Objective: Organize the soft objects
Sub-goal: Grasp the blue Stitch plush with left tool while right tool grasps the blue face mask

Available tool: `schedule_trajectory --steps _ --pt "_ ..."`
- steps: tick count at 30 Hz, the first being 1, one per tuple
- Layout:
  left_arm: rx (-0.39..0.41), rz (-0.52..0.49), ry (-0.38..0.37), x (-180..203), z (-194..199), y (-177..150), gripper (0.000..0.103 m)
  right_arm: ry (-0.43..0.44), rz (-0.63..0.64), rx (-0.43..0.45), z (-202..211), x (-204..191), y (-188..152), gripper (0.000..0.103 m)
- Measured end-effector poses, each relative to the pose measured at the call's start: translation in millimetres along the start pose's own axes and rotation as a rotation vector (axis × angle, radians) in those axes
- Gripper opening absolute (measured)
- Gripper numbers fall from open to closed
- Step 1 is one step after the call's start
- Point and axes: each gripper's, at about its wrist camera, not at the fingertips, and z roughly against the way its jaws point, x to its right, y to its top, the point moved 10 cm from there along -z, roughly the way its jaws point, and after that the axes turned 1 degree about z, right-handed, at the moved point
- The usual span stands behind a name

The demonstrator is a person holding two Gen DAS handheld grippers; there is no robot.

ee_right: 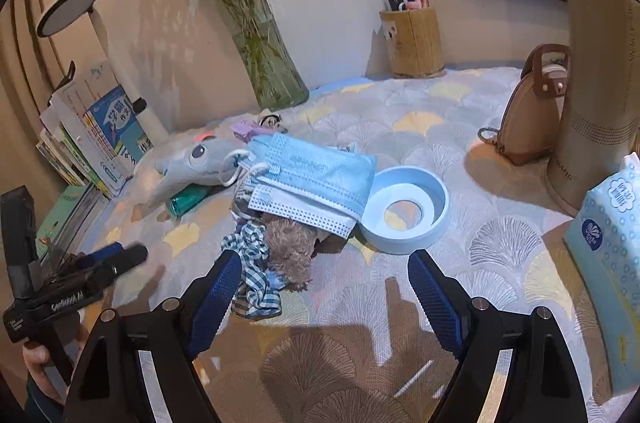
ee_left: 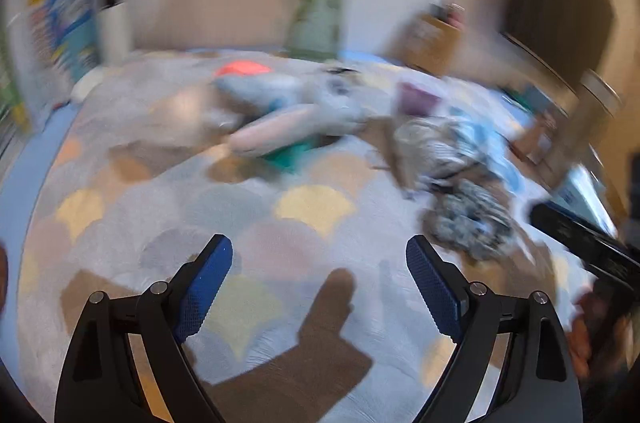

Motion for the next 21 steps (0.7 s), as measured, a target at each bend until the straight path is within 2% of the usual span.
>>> schedule_trajectory --steps 4,6,10,13,15,16,18,19,21 --pt "0.052 -0.113 0.08 14.5 33.8 33.5 0.089 0.031 -0.001 -0.039 -1.1 -6.2 2.8 0.084" --pt "0.057 -0.13 0.1 17.2 45.4 48.6 0.089 0.045 0.018 -0.046 2.0 -13.0 11.7 0.084" --pt "0.05 -0.159 0.152 15.0 48.4 72.4 0.089 0.008 0.093 -0.037 4.4 -20.6 37.7 0.084" --pt "0.028 -0.186 0.141 16.5 34.3 83.5 0.089 -0.018 0.111 -0.034 -6.0 -14.4 51.9 0.085" --pt "0.019 -0.244 0.109 23.3 11.6 89.0 0.09 0.002 0.095 -0.037 -16.7 -8.6 56.5 0.085" --pt "0.019 -0.265 0.117 25.1 3.3 89.1 0.09 0.005 0.088 -0.043 -22.6 -5.6 57.3 0.085" --pt "0.04 -0.308 0.187 19.3 -19.6 94.7 0.09 0.015 0.072 -0.066 -33.7 -1.2 56.3 0.085" --pt "0.033 -0.322 0.189 15.7 -34.6 96.5 0.089 0.044 0.062 -0.086 -39.3 -2.2 54.4 0.085" --pt "-0.006 -0.307 0.132 12.7 -54.8 98.1 0.089 0.067 0.052 -0.096 -44.6 -3.5 53.3 0.085"
